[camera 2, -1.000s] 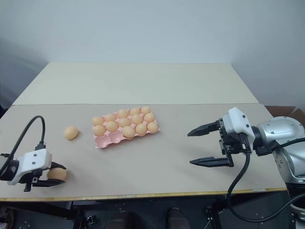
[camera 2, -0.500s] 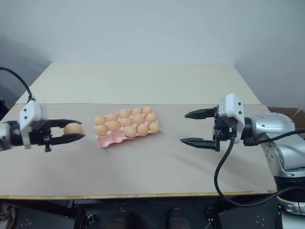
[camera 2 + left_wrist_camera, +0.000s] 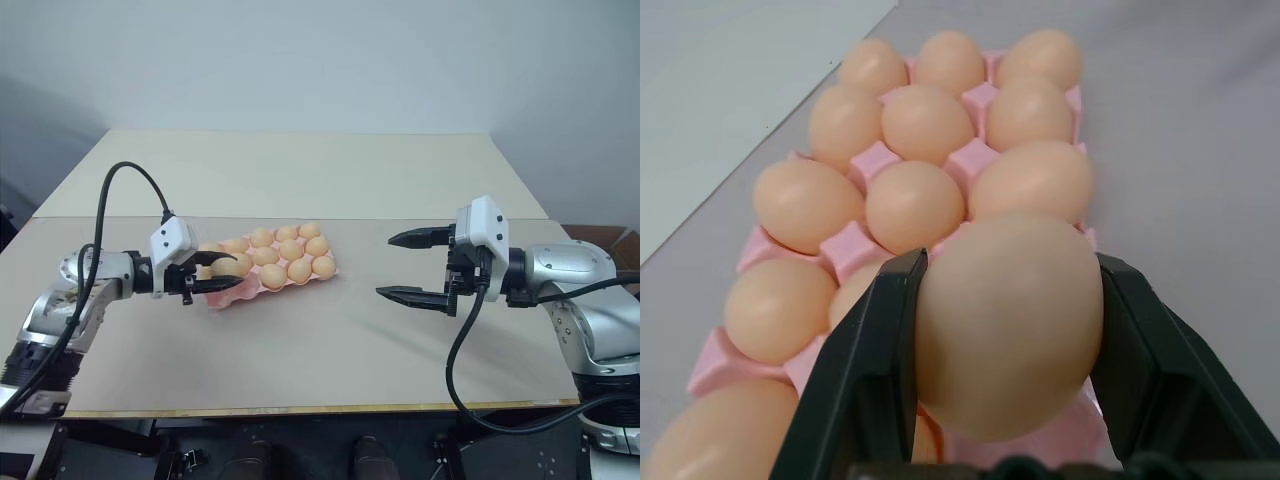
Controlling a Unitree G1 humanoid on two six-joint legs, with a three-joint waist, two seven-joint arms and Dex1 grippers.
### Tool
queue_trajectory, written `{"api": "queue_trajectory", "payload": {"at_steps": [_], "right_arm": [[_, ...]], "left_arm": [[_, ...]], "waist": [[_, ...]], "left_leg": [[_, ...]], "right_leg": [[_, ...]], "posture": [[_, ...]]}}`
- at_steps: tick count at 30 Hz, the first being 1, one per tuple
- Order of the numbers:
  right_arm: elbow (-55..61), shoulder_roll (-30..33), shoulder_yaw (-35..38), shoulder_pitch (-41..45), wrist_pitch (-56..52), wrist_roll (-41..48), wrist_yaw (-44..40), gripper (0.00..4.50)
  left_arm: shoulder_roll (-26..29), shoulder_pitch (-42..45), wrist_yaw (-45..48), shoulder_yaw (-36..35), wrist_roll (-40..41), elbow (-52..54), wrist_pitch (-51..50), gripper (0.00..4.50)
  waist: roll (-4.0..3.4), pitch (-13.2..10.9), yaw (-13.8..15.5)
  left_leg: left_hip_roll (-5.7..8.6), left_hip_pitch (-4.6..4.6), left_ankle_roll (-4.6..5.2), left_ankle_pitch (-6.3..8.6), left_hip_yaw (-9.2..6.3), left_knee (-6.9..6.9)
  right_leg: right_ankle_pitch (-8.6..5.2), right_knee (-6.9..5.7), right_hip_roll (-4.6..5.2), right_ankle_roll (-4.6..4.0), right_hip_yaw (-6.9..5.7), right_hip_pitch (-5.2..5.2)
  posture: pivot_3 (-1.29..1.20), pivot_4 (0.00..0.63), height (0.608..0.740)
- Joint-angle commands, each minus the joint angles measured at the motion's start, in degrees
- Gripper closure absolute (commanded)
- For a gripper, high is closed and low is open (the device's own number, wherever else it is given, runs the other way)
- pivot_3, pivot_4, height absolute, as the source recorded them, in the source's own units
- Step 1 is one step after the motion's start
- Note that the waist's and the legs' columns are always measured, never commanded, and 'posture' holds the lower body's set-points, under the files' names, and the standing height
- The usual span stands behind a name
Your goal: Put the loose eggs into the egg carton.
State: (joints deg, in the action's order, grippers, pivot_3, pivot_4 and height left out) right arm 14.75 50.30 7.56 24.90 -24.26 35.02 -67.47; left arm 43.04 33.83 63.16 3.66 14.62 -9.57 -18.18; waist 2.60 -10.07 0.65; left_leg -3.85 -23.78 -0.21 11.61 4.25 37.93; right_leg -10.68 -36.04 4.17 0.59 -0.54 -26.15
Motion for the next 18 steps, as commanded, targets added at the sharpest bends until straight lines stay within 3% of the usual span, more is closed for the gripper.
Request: {"api": "queue_trajectory", "payload": {"at_steps": [1,9,18], "right_arm": [[2.4,0.7,2.3,-0.5,-0.3,0.8,0.9,0.00],[3.5,0.8,3.3,-2.0,-0.2,1.0,2.3,0.00],[2.7,1.1,3.6,-2.7,0.4,0.9,1.5,0.00]], "left_arm": [[-1.3,2.4,-0.5,0.6,-1.7,-1.7,2.7,2.51],[-0.9,3.2,1.7,-0.2,-1.4,-2.1,3.2,0.02],[7.2,-3.5,3.9,-11.2,5.3,4.7,0.3,0.02]], "waist": [[0.00,0.0,0.0],[0.01,0.0,-0.1],[0.00,0.0,-0.7]], "left_leg": [[0.00,-0.01,0.00,0.00,0.00,0.01],[0.00,0.00,0.00,0.00,-0.03,0.05],[-0.02,0.00,0.00,0.00,-0.04,0.05]], "right_leg": [[0.00,0.01,0.01,0.00,0.00,0.00],[0.02,-0.02,0.00,0.02,0.00,0.01],[0.01,-0.01,0.00,0.03,-0.01,0.00]], "posture": [[0.00,0.150,0.740],[0.00,0.150,0.740],[0.00,0.150,0.740]]}}
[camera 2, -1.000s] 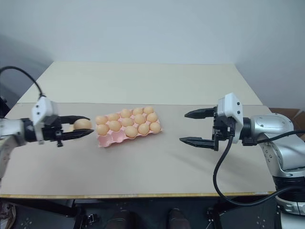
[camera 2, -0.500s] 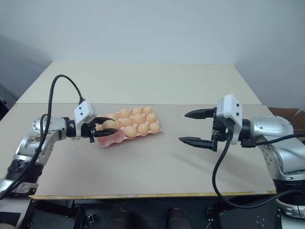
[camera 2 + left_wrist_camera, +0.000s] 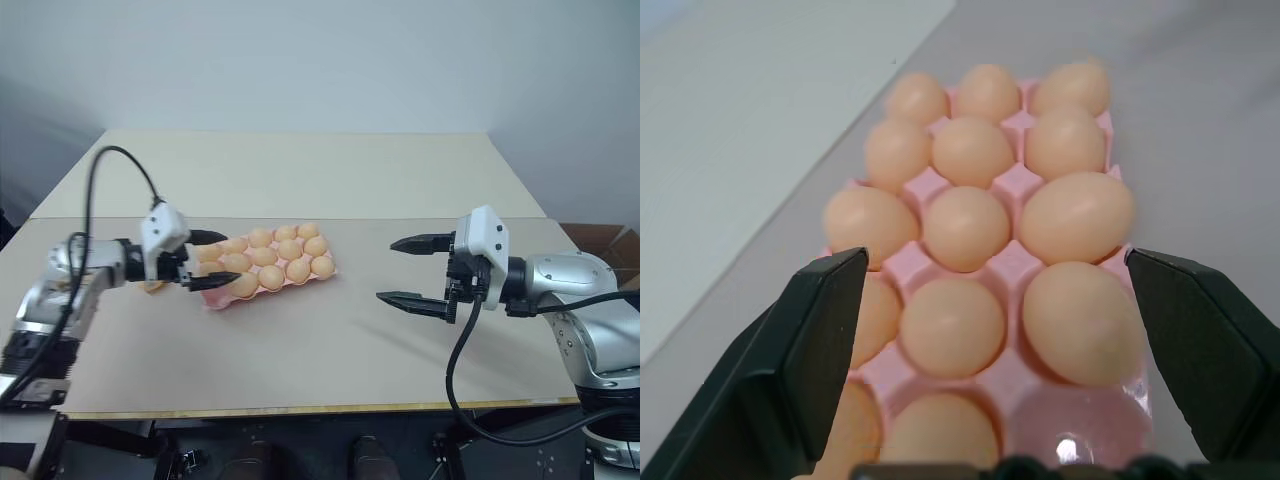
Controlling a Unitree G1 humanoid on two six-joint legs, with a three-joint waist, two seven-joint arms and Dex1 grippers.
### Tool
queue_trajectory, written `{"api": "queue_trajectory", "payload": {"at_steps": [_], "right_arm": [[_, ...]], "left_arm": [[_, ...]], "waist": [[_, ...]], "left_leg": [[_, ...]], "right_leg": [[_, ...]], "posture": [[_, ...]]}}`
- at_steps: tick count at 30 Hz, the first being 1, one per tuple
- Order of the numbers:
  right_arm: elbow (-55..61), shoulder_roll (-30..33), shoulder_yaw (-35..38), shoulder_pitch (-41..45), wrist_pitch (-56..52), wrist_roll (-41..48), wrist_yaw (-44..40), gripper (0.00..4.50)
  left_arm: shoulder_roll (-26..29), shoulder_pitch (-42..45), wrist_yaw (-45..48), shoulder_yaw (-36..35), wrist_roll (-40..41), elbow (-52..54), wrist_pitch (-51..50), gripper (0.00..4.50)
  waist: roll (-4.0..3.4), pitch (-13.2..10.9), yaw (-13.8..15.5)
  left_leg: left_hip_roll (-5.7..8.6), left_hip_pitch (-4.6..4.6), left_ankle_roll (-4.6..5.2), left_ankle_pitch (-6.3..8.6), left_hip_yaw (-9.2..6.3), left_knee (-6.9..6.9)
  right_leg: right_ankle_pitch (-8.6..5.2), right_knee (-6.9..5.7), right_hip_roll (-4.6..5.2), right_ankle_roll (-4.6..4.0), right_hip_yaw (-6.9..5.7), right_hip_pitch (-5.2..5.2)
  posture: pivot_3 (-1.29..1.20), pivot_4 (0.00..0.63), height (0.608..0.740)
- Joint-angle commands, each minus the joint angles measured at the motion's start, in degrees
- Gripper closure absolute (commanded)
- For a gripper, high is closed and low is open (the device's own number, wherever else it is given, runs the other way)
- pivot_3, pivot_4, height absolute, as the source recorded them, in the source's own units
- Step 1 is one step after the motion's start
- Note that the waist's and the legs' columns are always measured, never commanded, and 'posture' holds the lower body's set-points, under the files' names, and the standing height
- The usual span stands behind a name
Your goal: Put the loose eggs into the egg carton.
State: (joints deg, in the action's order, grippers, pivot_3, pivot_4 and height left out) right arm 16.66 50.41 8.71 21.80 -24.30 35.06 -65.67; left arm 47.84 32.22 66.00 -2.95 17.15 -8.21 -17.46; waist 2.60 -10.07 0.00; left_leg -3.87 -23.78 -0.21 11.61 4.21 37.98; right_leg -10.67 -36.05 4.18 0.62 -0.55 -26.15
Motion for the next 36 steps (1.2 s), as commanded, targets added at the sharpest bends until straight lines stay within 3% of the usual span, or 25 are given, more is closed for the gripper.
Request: {"api": "queue_trajectory", "payload": {"at_steps": [1,9,13,20,29,36], "right_arm": [[0.4,1.2,2.5,0.6,0.4,0.9,-0.6,0.00],[-1.5,2.7,3.5,-0.5,0.8,1.2,-4.2,0.00],[-2.3,3.2,4.2,-1.5,1.1,0.9,-5.3,0.00],[-0.7,3.4,5.1,-3.2,0.8,1.4,-5.2,0.00],[-0.9,3.8,4.9,-2.9,0.8,1.0,-6.1,0.00],[-0.7,3.8,4.8,-2.8,0.6,1.1,-5.9,0.00]], "left_arm": [[4.2,-4.5,2.1,-7.8,4.1,4.3,-0.2,0.02],[11.0,-23.3,7.3,-27.4,12.0,11.6,-2.8,0.02],[11.0,-33.0,8.4,-36.2,15.7,16.6,-7.5,0.02],[5.0,-47.7,2.0,-48.0,17.2,28.6,-13.9,0.02],[2.4,-51.9,-3.2,-50.7,20.5,34.8,-17.6,0.02],[3.3,-48.5,-6.6,-46.9,20.4,33.3,-17.5,0.02]], "waist": [[0.00,0.0,-0.1],[0.00,0.0,-0.6],[-0.01,0.0,-0.7],[-0.01,0.0,-0.6],[0.00,0.0,-0.3],[0.00,0.0,-0.2]], "left_leg": [[0.01,0.01,0.00,0.00,0.00,0.00],[-0.01,0.03,-0.01,0.00,0.01,-0.01],[-0.03,0.03,-0.01,0.01,0.01,-0.01],[-0.04,0.05,-0.03,0.02,0.03,-0.02],[-0.01,0.10,-0.03,0.02,0.03,-0.03],[-0.01,0.08,-0.03,0.02,0.03,-0.03]], "right_leg": [[0.00,-0.01,0.02,0.00,-0.01,0.01],[-0.08,0.00,0.09,-0.11,-0.07,0.00],[-0.21,0.02,0.11,-0.31,-0.11,-0.01],[-0.25,0.05,0.14,-0.36,-0.12,-0.01],[-0.26,0.05,0.14,-0.37,-0.10,0.01],[-0.26,0.06,0.14,-0.37,-0.10,0.00]], "posture": [[0.00,0.150,0.740],[0.00,0.150,0.740],[0.00,0.150,0.740],[0.00,0.150,0.740],[0.00,0.150,0.740],[0.00,0.150,0.740]]}}
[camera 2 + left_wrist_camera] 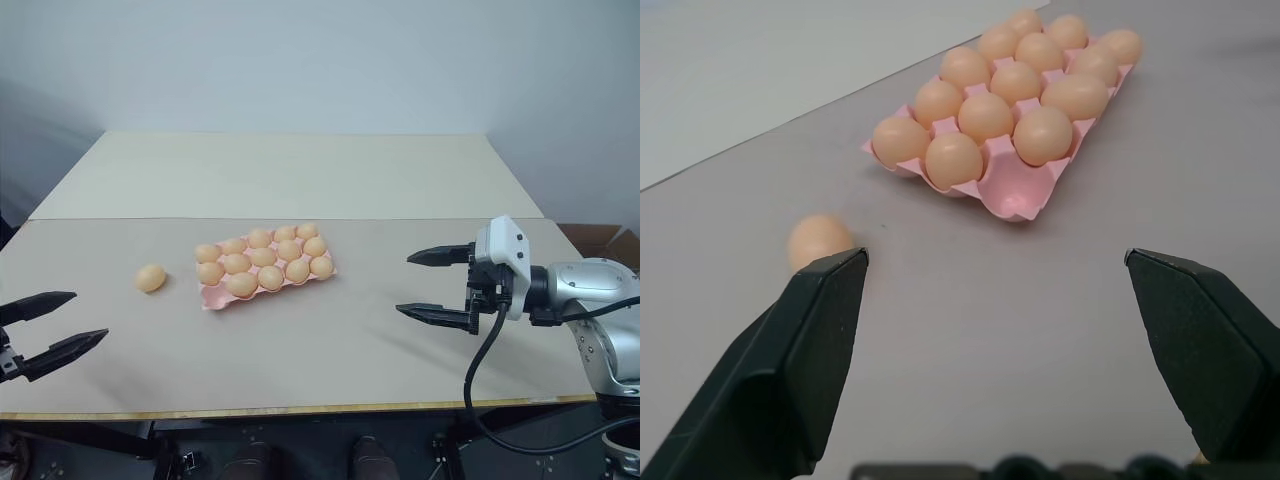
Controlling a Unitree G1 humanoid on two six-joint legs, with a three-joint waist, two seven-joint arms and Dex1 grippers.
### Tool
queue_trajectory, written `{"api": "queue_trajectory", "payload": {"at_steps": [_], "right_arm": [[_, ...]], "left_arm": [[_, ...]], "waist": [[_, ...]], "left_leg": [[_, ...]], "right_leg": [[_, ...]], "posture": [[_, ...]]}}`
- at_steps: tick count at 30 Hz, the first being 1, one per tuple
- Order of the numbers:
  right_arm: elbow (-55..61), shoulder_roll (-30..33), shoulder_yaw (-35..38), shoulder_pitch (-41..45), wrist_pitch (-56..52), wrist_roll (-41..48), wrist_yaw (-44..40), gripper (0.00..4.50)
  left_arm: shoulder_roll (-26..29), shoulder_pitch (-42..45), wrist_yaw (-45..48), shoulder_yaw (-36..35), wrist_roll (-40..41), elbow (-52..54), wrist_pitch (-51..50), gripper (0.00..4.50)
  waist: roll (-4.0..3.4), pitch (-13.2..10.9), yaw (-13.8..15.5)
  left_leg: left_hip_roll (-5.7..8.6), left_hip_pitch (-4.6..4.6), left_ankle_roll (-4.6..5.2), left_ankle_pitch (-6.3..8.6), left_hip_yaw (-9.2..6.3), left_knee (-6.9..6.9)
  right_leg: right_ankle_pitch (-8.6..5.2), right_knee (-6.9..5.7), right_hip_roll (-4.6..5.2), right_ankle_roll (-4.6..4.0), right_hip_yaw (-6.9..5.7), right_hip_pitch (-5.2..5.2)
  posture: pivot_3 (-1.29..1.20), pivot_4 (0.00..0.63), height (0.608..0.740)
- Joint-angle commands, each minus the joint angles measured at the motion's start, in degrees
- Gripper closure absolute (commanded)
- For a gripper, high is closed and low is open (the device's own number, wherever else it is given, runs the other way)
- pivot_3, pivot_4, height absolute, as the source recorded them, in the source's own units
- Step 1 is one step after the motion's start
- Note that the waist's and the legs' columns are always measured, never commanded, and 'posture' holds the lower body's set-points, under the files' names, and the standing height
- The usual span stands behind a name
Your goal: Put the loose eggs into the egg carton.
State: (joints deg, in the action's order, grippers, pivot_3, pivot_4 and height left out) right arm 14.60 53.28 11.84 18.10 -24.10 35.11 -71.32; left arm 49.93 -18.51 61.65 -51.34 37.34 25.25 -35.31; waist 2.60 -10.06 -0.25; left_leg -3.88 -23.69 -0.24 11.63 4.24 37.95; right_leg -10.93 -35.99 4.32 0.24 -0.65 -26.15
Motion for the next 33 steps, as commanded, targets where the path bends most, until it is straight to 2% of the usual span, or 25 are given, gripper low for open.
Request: {"api": "queue_trajectory", "payload": {"at_steps": [1,7,14,19,24,27,33], "right_arm": [[1.5,0.9,1.6,1.0,0.4,1.1,-0.2,0.00],[2.0,0.7,1.5,1.2,0.3,1.2,0.3,0.00],[3.1,1.0,2.7,0.9,0.0,1.8,0.6,0.00],[3.5,1.2,2.8,1.0,0.1,2.0,0.8,0.00],[4.6,1.7,4.0,0.6,-0.2,2.7,1.4,0.00],[5.5,1.8,4.9,-0.4,-0.3,3.1,2.0,0.00],[6.0,2.1,5.8,-1.5,-0.3,3.2,3.0,0.00]], "left_arm": [[1.5,3.5,-3.8,3.2,-0.7,-0.8,0.1,0.02],[3.8,14.6,-14.5,15.4,-7.8,-8.0,-1.9,0.02],[4.6,25.9,-20.1,26.1,-13.2,-17.9,-3.8,0.02],[2.3,37.4,-21.4,36.9,-18.4,-29.3,-2.1,0.02],[-0.6,45.5,-21.3,43.6,-22.7,-39.7,-1.1,0.02],[-1.9,47.9,-21.5,46.5,-25.4,-44.6,1.1,0.63],[-2.2,48.8,-20.3,45.7,-25.1,-45.4,2.2,2.60]], "waist": [[0.00,0.0,0.1],[0.00,0.0,0.7],[0.00,0.0,0.8],[0.01,0.0,1.1],[0.04,0.0,0.9],[0.04,0.0,0.8],[0.04,0.0,0.8]], "left_leg": [[0.00,0.01,0.00,0.00,0.00,0.00],[0.02,-0.01,0.00,0.00,0.00,0.00],[0.02,-0.03,0.00,0.00,0.02,0.00],[0.02,-0.01,0.01,-0.01,0.01,0.00],[0.06,-0.10,0.01,-0.01,0.00,0.00],[0.05,-0.10,0.02,-0.01,-0.01,0.00],[0.03,-0.04,0.02,-0.01,-0.03,0.01]], "right_leg": [[0.00,-0.01,0.00,0.00,0.00,0.00],[0.00,0.00,-0.02,0.00,0.02,0.01],[0.04,-0.01,-0.03,0.04,0.02,0.01],[0.11,-0.03,-0.05,0.16,0.02,0.05],[0.26,0.03,-0.04,0.37,0.02,0.04],[0.27,0.01,-0.07,0.36,0.03,0.03],[0.27,-0.07,-0.09,0.36,0.03,0.04]], "posture": [[0.00,0.150,0.740],[0.00,0.150,0.740],[0.00,0.150,0.740],[0.00,0.150,0.740],[0.00,0.150,0.740],[0.00,0.150,0.740],[0.00,0.150,0.740]]}}
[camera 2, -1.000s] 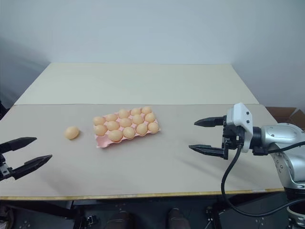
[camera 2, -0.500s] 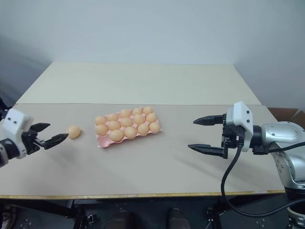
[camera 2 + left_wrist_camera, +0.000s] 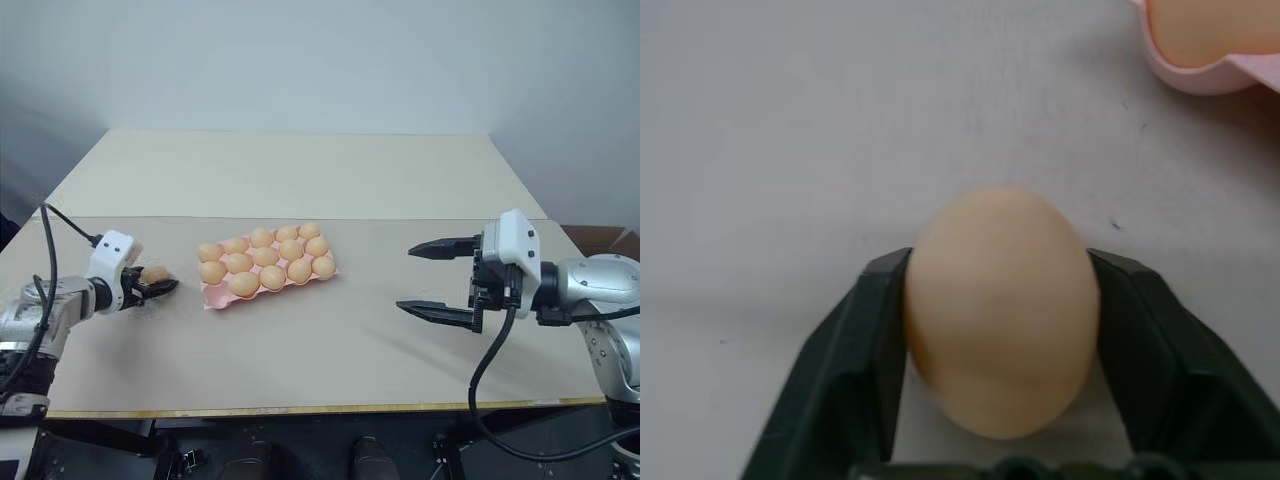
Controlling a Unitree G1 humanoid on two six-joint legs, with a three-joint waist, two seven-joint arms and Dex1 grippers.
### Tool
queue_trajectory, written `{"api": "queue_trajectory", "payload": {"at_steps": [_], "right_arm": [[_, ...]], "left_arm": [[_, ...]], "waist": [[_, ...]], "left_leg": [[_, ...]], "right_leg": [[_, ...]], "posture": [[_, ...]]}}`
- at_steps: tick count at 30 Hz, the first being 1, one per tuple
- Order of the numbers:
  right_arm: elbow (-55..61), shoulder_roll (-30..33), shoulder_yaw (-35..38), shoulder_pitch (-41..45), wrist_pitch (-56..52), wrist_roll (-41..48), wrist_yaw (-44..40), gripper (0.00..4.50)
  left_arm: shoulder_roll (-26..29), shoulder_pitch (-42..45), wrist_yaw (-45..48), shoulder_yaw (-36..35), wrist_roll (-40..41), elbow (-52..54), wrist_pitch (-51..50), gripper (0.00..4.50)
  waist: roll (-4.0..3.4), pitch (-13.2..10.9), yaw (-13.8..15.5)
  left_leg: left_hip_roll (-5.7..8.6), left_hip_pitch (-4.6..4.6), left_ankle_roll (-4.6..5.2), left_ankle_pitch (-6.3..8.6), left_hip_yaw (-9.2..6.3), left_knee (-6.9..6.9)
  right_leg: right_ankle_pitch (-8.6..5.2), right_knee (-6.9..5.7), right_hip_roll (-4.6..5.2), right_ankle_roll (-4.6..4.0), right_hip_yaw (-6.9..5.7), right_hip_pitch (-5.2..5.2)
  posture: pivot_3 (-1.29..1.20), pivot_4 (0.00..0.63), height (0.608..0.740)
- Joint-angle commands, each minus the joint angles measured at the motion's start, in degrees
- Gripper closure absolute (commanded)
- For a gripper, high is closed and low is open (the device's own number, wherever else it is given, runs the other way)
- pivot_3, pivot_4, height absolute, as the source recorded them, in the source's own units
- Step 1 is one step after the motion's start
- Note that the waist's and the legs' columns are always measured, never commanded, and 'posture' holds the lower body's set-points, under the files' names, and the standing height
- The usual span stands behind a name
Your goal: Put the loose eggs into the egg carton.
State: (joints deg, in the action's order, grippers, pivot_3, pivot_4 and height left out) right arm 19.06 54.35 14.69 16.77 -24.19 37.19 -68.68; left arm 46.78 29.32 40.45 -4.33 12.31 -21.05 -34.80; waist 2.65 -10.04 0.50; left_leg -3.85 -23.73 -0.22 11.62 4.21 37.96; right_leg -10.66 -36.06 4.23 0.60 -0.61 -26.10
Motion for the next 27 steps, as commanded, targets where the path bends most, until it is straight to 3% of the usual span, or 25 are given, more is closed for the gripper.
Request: {"api": "queue_trajectory", "payload": {"at_steps": [1,4,11,23,27], "right_arm": [[1.6,1.1,3.0,-0.3,-0.2,1.2,0.5,0.00],[1.6,1.2,3.2,-0.7,-0.1,1.3,0.6,0.00],[1.7,0.8,2.7,-0.7,0.0,1.4,1.0,0.00],[3.3,0.6,3.5,-2.1,-0.4,1.8,2.6,0.00],[3.7,0.6,3.7,-2.3,-0.5,1.9,3.5,0.00]], "left_arm": [[1.1,0.8,1.3,-1.5,-0.1,1.2,1.8,2.80],[2.8,-0.4,3.2,-2.5,0.3,5.2,3.2,2.87],[3.9,-4.2,16.2,-5.8,9.6,20.6,7.2,2.87],[1.6,-2.6,23.1,3.7,6.1,17.8,11.2,2.87],[0.7,-1.4,23.2,4.6,5.3,16.5,11.3,1.55]], "waist": [[0.00,0.0,0.1],[0.00,0.0,0.1],[0.00,0.0,0.2],[0.00,0.0,0.1],[0.00,0.0,0.2]], "left_leg": [[0.00,0.00,0.00,0.00,0.00,0.00],[0.00,-0.05,0.00,0.00,0.00,0.00],[0.02,-0.02,0.00,0.00,0.00,0.00],[0.02,-0.03,0.01,0.00,0.00,0.01],[0.03,-0.02,0.01,0.00,0.00,0.02]], "right_leg": [[0.00,0.00,0.00,0.00,0.00,0.00],[0.00,0.04,0.01,0.00,-0.01,-0.01],[-0.01,0.04,0.06,-0.01,0.00,0.01],[-0.01,0.04,0.00,0.02,0.03,0.01],[-0.01,0.03,0.01,0.01,0.03,0.02]], "posture": [[0.00,0.150,0.740],[0.00,0.150,0.740],[0.00,0.150,0.740],[0.00,0.150,0.740],[0.00,0.150,0.740]]}}
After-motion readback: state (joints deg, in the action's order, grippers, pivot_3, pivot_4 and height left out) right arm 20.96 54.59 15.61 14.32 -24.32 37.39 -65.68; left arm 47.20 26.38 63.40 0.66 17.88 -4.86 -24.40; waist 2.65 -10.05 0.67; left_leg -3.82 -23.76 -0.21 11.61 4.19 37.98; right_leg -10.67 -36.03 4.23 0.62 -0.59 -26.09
